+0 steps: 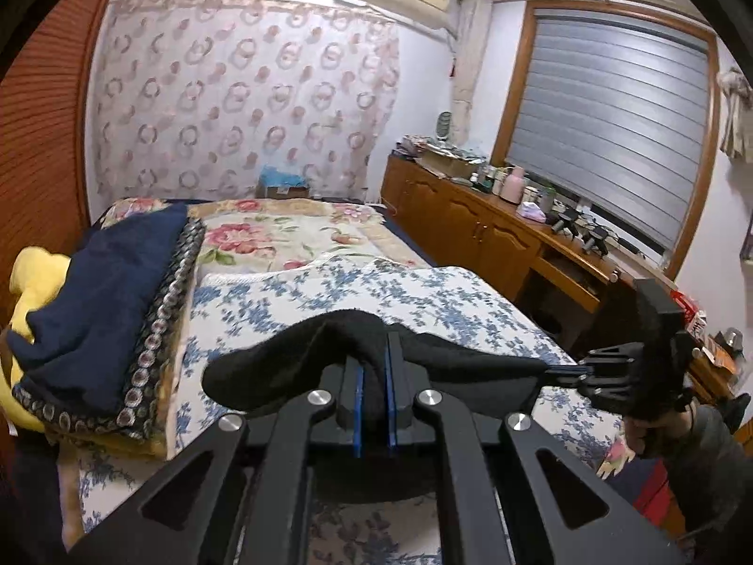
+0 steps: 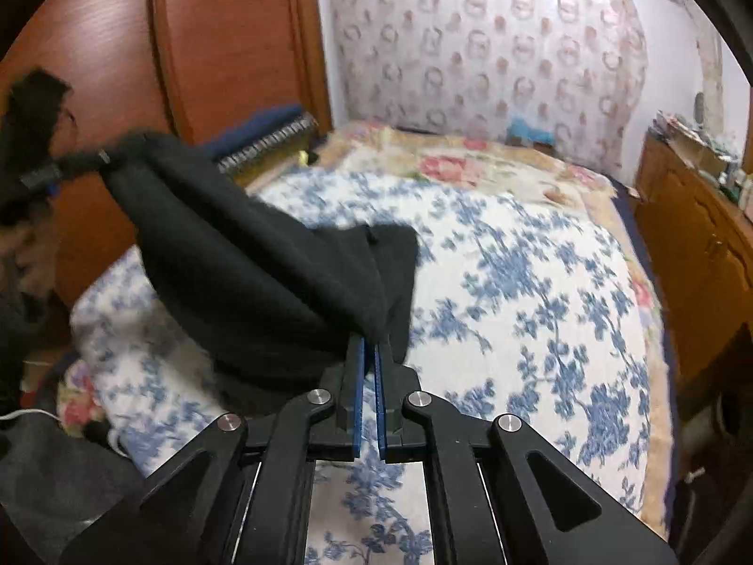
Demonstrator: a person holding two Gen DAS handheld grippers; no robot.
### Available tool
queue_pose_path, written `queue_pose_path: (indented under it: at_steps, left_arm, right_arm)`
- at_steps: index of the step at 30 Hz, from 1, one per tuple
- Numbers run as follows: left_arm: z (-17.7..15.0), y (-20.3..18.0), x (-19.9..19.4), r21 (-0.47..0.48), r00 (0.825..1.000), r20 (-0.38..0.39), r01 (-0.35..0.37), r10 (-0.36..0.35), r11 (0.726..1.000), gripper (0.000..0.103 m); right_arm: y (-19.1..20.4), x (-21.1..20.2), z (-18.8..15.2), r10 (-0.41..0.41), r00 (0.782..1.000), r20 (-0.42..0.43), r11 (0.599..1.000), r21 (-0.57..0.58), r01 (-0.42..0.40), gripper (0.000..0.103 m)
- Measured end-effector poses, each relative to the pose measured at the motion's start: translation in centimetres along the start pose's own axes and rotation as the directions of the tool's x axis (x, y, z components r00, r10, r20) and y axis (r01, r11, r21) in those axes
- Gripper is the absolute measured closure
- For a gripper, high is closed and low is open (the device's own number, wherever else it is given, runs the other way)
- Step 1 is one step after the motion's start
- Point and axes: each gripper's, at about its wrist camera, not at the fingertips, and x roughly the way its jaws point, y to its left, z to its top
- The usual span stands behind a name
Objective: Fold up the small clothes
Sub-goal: 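Grasp the folded shirt with both grippers and lift it off the bedspread, then carry the folded shirt with both grippers onto the stack of folded clothes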
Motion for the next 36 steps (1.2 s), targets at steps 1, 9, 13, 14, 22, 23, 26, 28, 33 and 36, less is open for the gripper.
queue_pose_path:
  at_steps: [1, 9, 13, 14, 22, 23, 26, 28, 33, 36]
  left_arm:
    - [0.4, -0.3, -0.1, 0.008, 1.0, 0.0, 0.004, -0.004, 1.0, 0.098]
    - [2.8, -2.3, -0.3, 0.081, 1.0, 0.003, 0.012, -0.012, 0.997, 0.098]
    - [3.8, -2.8, 0.0, 0.094, 1.0, -0.003, 0.017, -0.016, 0.995, 0.098]
    - [4.0, -2.9, 0.0, 0.099, 1.0, -0.004, 0.016, -0.016, 0.995, 0.098]
    - [5.2, -3.0, -1.2, 0.11, 0.999, 0.037, 0.012, -0.017, 0.994, 0.098]
    - [5.3, -2.8, -1.2, 0.109, 0.999, 0.038, 0.009, -0.013, 0.994, 0.098]
    - [6.3, -1.8, -1.0, 0.1, 0.999, 0.041, 0.002, -0.006, 0.995, 0.098]
    - [6.9, -1.1, -0.8, 0.092, 0.999, 0.043, 0.007, -0.011, 0.996, 0.098]
    - [9.6, 1.3, -0.8, 0.091, 0.997, 0.081, -0.011, 0.004, 0.996, 0.098]
    - [11.6, 2.8, -1.6, 0.101, 0.993, 0.113, -0.035, 0.024, 0.994, 0.098]
  right_arm:
    - [0.0, 0.1, 0.0, -0.005, 1.0, 0.001, 1.0, 0.001, 0.005, 0.092]
    - [3.3, -1.9, 3.4, 0.033, 0.99, 0.135, 0.995, -0.097, -0.02, 0.024]
    - [6.8, 0.0, 4.5, 0.1, 0.99, 0.102, 0.979, -0.185, -0.08, 0.02]
    - [7.7, 0.7, 4.5, 0.105, 0.99, 0.089, 0.975, -0.205, -0.085, 0.02]
    - [7.5, 6.2, 3.4, 0.019, 0.999, -0.031, 0.975, -0.22, -0.025, 0.02]
    - [7.1, 6.8, 3.3, 0.028, 0.999, -0.046, 0.977, -0.209, -0.037, 0.02]
    - [6.5, 7.8, 4.0, 0.051, 0.997, -0.066, 0.975, -0.213, -0.064, 0.028]
    - [6.4, 8.5, 4.6, 0.104, 0.99, -0.093, 0.97, -0.211, -0.121, 0.059]
    - [6.5, 8.9, 7.7, 0.104, 0.992, -0.071, 0.954, -0.274, -0.12, 0.081]
    - [6.2, 9.0, 11.5, 0.081, 0.996, -0.023, 0.951, -0.298, -0.084, 0.083]
